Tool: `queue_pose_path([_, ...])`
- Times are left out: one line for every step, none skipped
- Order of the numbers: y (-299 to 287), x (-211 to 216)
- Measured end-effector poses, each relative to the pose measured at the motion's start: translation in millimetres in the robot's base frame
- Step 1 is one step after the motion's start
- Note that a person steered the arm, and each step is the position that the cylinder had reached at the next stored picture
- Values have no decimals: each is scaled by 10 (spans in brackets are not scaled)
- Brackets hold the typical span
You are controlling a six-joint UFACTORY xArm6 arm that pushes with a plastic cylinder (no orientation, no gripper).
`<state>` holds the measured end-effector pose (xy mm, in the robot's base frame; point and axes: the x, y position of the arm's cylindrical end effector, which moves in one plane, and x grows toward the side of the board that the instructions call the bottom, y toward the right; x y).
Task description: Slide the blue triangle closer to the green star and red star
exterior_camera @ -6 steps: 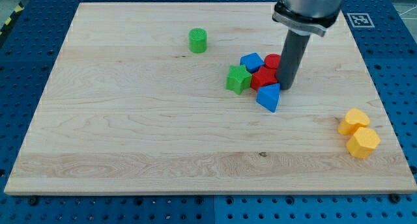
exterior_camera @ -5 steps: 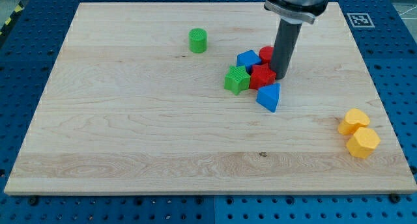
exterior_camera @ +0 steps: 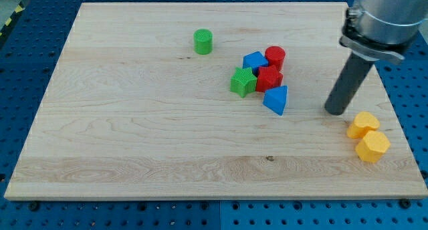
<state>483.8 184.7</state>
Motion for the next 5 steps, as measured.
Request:
queue_pose_path([-342, 0])
queue_pose_path([-632, 0])
queue_pose_path([-863, -68])
queue_pose_path([-957, -398])
queue_pose_path([-1011, -720])
